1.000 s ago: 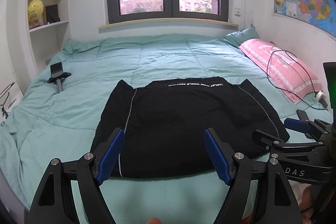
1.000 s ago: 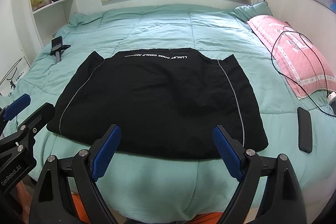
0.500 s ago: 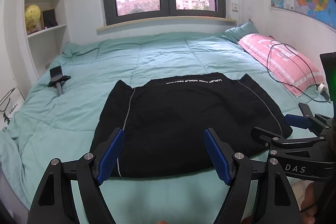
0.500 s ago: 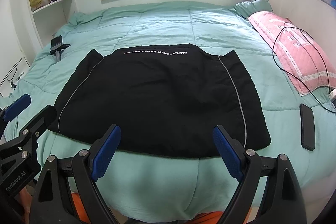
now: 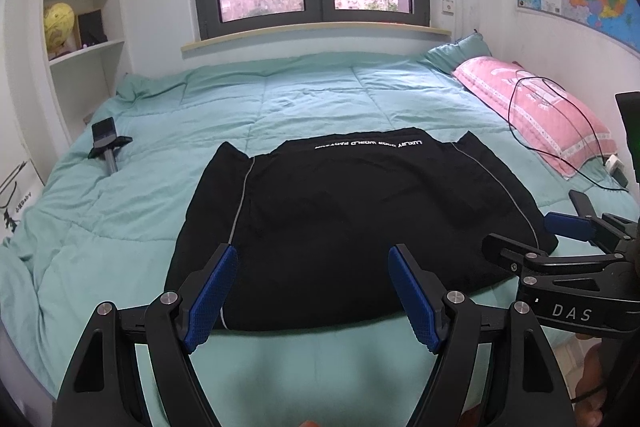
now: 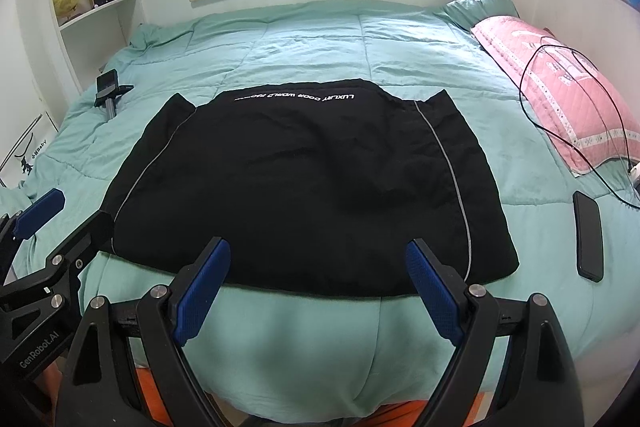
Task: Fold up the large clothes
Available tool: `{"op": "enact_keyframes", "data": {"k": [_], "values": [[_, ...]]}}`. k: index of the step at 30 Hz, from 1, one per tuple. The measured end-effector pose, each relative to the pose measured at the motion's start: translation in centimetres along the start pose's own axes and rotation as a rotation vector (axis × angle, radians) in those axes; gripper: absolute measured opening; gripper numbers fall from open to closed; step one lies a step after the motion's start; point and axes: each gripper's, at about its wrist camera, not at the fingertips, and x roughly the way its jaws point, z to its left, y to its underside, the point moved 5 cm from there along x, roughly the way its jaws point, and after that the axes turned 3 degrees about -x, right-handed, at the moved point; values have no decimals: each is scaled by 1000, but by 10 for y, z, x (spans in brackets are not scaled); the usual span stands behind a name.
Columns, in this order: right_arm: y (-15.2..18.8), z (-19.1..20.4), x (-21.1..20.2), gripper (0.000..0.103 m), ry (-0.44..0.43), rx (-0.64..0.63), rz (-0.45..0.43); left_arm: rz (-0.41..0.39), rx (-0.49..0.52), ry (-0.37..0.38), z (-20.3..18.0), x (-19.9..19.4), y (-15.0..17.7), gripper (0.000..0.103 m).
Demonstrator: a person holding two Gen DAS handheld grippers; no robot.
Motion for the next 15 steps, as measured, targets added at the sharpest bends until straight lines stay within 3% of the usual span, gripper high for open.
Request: {"op": "enact_keyframes", "data": {"k": [15], "values": [[1,1,2,91,0,-2,5,11,4,-5,-4,2,3,79]]}}
